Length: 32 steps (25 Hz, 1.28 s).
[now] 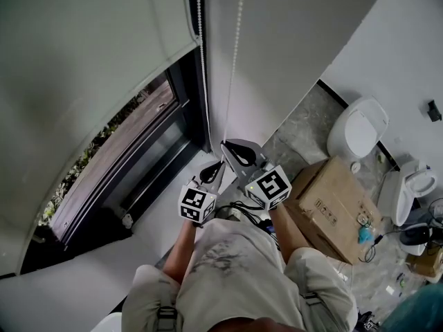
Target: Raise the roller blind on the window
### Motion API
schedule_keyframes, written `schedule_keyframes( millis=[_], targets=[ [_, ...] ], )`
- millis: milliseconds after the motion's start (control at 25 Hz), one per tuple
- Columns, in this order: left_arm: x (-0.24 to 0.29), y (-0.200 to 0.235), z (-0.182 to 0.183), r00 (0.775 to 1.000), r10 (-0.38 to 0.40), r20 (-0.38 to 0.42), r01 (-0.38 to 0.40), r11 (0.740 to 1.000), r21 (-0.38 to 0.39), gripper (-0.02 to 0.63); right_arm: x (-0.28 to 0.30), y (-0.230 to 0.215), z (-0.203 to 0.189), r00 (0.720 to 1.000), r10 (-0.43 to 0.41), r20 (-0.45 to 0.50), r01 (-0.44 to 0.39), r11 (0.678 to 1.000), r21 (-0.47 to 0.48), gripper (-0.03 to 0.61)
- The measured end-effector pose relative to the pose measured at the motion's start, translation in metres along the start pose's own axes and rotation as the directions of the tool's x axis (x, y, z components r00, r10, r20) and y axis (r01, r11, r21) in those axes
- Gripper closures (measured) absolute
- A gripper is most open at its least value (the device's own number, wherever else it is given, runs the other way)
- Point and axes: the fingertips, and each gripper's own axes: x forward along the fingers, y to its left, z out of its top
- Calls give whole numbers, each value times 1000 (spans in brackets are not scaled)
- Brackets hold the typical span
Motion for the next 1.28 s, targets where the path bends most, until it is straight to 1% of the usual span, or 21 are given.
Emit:
schedule_keyframes(
  millis=[200,280,360,640,760,1040,1280],
  targets=[
    [-5,1,-1,1000,10,-6,-10,1000,-9,600,0,-1,-2,1000,-7,-7,7,1000,-7,568],
    [-10,-2,3,1000,-3,-8,3,1000,-31,565,-1,-2,-2,1000,-11,-6,11,1000,-9,568],
    [-17,-4,15,1000,-6,8,7,999,-37,542,-2,-3,-1,1000,-14,0,14,1000,-9,568],
    [-34,3,80,998,19,64,-18,1000,-15,535,-3,-5,-3,1000,-18,4,18,1000,-6,568],
    [-38,2,117,994,21,107,-23,1000,20,535,-4,-5,-3,1000,-19,6,19,1000,-7,568],
    [-41,-10,197,975,-6,224,-19,994,109,540,-3,-3,-4,1000,-17,-1,17,1000,-17,568],
    [-39,-24,240,956,-44,289,-7,985,172,535,-2,-3,-4,1000,-18,2,18,1000,-17,568]
  ],
)
